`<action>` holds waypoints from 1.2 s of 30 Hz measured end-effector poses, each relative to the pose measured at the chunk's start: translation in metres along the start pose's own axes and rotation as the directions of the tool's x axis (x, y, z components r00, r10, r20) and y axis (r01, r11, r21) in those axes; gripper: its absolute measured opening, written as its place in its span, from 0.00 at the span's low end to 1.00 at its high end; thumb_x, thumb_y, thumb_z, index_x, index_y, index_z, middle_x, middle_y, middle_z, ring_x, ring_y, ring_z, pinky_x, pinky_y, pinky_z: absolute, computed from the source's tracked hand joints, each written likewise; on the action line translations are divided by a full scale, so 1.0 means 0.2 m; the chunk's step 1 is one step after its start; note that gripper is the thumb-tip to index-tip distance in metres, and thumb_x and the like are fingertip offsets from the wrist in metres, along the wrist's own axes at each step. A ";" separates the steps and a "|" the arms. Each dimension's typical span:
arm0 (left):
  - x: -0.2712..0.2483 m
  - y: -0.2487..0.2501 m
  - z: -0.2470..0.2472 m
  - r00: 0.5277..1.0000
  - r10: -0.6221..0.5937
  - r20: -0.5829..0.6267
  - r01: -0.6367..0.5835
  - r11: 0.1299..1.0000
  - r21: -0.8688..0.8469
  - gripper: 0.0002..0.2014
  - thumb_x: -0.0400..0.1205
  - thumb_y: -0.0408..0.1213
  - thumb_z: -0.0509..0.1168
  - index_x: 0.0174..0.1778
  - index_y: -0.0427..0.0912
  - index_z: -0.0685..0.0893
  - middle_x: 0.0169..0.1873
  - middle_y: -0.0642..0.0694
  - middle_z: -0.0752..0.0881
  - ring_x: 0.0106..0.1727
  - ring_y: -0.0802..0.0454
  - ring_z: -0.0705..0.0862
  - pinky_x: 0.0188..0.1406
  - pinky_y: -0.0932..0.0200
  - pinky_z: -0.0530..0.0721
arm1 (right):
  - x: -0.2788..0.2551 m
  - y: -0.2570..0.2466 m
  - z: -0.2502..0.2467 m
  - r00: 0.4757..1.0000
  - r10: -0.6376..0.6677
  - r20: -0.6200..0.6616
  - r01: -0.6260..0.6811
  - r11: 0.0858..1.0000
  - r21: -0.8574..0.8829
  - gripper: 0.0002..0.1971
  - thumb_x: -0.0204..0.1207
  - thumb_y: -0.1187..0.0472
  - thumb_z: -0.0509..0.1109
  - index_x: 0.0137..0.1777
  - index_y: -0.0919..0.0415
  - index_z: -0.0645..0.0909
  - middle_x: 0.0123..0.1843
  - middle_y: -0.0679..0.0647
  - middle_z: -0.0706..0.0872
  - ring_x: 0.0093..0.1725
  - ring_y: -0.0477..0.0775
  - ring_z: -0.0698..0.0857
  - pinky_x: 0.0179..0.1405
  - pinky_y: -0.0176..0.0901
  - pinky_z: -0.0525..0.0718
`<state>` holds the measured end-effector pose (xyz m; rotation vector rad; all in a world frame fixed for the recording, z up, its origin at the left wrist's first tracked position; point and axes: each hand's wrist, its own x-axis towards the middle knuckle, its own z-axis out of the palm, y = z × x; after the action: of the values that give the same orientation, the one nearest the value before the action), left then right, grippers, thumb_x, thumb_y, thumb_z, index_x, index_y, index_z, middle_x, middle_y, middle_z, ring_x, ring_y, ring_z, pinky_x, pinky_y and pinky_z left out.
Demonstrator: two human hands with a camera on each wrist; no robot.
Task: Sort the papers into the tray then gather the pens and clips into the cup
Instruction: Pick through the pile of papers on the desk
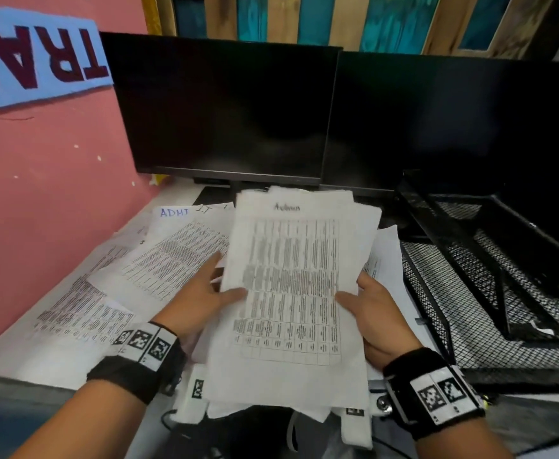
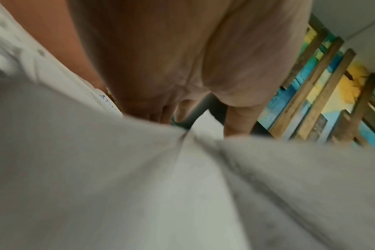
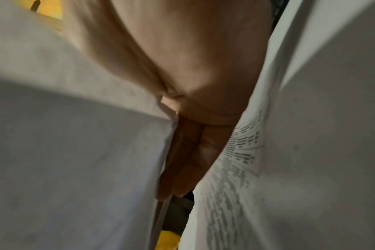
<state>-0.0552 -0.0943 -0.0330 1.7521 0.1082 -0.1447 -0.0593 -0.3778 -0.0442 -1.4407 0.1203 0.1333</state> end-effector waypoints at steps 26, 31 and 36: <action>-0.02 -0.20 -0.27 0.954 -0.188 -0.234 0.191 0.981 -0.008 0.08 0.90 0.26 0.64 0.46 0.31 0.84 0.36 0.31 0.88 0.37 0.41 0.86 0.37 0.51 0.83 | 0.14 -0.17 -0.08 0.971 0.046 -0.233 -0.196 0.710 -0.677 0.32 0.76 0.67 0.81 0.77 0.49 0.75 0.61 0.55 0.89 0.53 0.49 0.88 0.49 0.40 0.85; 0.00 -0.23 -0.29 0.953 -0.187 -0.238 0.168 0.981 -0.095 0.07 0.90 0.26 0.65 0.56 0.31 0.89 0.51 0.30 0.94 0.57 0.29 0.92 0.55 0.41 0.90 | 0.08 -0.24 -0.10 0.937 -0.175 -0.303 -0.086 0.726 -0.683 0.14 0.81 0.68 0.75 0.35 0.57 0.78 0.28 0.48 0.79 0.27 0.50 0.75 0.30 0.40 0.75; 0.01 -0.23 -0.29 0.954 -0.187 -0.234 0.160 0.979 -0.129 0.07 0.90 0.25 0.65 0.53 0.35 0.89 0.43 0.43 0.96 0.45 0.44 0.94 0.41 0.53 0.86 | -0.04 -0.46 -0.17 0.806 -0.377 -0.456 0.066 0.823 -0.565 0.09 0.87 0.64 0.65 0.47 0.52 0.82 0.44 0.60 0.91 0.37 0.61 0.88 0.37 0.50 0.84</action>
<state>-0.0590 -0.0290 -0.0681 1.6440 0.4443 -0.0479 -0.0515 -0.4239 0.0422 -2.0061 0.4065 -0.5075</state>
